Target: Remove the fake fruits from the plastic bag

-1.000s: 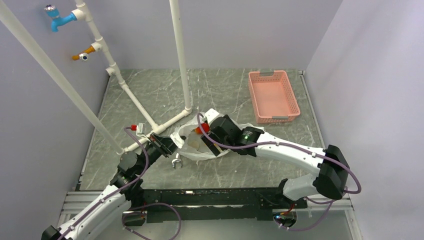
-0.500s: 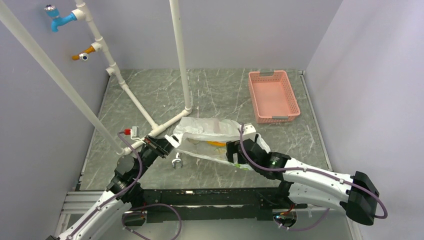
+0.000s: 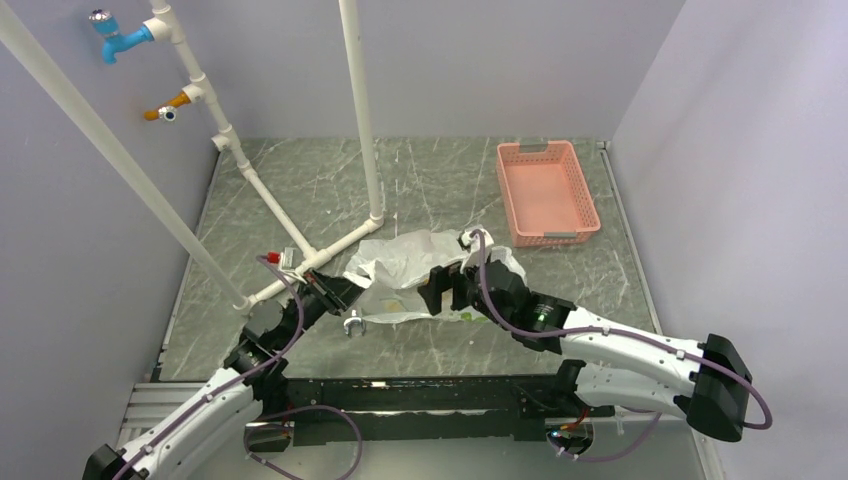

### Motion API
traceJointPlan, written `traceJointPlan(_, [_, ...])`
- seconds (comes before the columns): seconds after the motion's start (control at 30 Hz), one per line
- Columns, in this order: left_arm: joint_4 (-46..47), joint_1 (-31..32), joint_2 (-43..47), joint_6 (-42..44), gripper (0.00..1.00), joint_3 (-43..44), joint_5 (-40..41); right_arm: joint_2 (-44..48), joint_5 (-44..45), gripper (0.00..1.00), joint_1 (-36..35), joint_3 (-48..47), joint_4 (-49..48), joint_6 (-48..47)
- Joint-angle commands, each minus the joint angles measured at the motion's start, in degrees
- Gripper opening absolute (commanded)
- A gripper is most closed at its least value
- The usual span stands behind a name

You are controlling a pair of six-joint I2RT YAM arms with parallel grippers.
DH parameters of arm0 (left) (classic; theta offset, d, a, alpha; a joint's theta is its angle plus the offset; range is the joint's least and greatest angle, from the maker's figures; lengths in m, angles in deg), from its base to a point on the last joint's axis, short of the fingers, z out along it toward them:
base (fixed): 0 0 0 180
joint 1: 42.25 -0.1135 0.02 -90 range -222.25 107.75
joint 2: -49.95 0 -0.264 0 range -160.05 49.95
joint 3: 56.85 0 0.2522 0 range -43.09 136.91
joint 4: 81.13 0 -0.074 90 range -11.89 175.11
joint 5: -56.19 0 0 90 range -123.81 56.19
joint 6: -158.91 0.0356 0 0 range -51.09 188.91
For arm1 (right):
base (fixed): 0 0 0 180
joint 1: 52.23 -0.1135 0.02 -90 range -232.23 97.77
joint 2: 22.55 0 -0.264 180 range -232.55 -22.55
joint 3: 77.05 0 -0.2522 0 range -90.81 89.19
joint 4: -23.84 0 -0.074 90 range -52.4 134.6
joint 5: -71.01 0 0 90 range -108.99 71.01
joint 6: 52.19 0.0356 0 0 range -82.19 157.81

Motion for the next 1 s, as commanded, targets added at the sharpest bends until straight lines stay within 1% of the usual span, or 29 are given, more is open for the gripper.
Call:
traceJointPlan(0.0, [11.3,-0.1,-2.1,0.4,0.0,1.6,-5.5,0.5,-12.7,1.0,-0.5,-3.8,-2.6,3.7])
traceJointPlan(0.07, [13.6,-0.2,-2.8,0.5,0.0,1.1,-6.3,-0.6,-17.7,1.0,-0.5,-2.3,-9.1,7.0])
traceJointPlan(0.13, [15.8,-0.2,-3.1,0.6,0.0,0.7,-6.7,-2.6,-21.4,0.96,-0.8,-1.4,-14.2,8.5])
traceJointPlan(0.2, [17.2,-0.2,-3.0,0.3,0.0,0.3,-6.7,-5.1,-21.6,0.82,-1.1,-1.7,-15.6,7.6])
traceJointPlan(0.23, [17.1,-0.2,-2.9,0.4,0.0,0.4,-6.7,-6.2,-20.3,0.73,-1.0,-2.3,-14.4,6.7])
traceJointPlan(0.27, [16.2,-0.1,-2.6,0.5,0.0,0.5,-6.6,-7.2,-18.8,0.62,-1.0,-2.8,-13.2,5.3])
traceJointPlan(0.33, [15.1,-0.2,-2.1,0.4,0.0,0.2,-6.2,-8.9,-16.6,0.41,-1.2,-1.6,-13.9,0.6])
traceJointPlan(0.37, [15.1,-0.2,-1.8,0.1,0.0,-0.4,-5.7,-9.7,-16.2,0.34,-1.6,-0.9,-14.0,-0.8])
traceJointPlan(0.4, [15.4,-0.2,-1.5,-0.4,0.0,-0.9,-5.2,-10.5,-15.8,0.27,-2.1,0.1,-14.1,-1.2])
traceJointPlan(0.47, [15.5,-0.2,-1.0,-0.8,0.0,-1.6,-4.4,-10.8,-16.0,0.21,-3.4,3.3,-15.5,0.7])
traceJointPlan(0.57, [11.0,-0.1,-0.9,-0.4,0.0,-0.6,-3.7,-9.0,-13.6,0.19,-6.8,9.0,-15.9,5.4])
traceJointPlan(0.6, [8.1,-0.1,-1.3,-0.2,0.0,-0.1,-3.6,-8.3,-12.2,0.18,-7.9,10.5,-15.0,6.9])
traceJointPlan(0.63, [7.1,-0.2,-1.8,0.0,0.0,0.1,-3.5,-7.6,-10.8,0.18,-8.5,11.9,-13.8,8.2])
traceJointPlan(0.67, [7.4,-0.1,-2.6,-0.1,0.0,-0.2,-3.6,-6.8,-9.8,0.18,-8.7,13.4,-13.2,9.3])
traceJointPlan(0.73, [11.4,0.0,-4.6,-1.1,0.0,-1.9,-4.0,-3.9,-7.7,0.18,-8.4,15.5,-12.4,11.1])
traceJointPlan(0.8, [14.2,0.2,-7.1,-1.6,0.0,-3.0,-4.3,-0.8,-6.1,0.21,-7.3,16.0,-11.6,11.1])
traceJointPlan(0.87, [14.4,0.5,-8.9,-1.2,0.0,-2.5,-4.5,1.2,-6.2,0.25,-4.8,15.7,-11.2,10.5])
traceJointPlan(0.9, [14.6,0.7,-9.7,-0.9,0.0,-2.1,-4.7,1.7,-6.4,0.27,-3.2,15.3,-10.7,10.6])
traceJointPlan(0.97, [15.2,1.2,-10.6,-0.3,0.0,-1.5,-5.0,1.4,-9.0,0.33,2.8,14.1,-9.8,11.0])
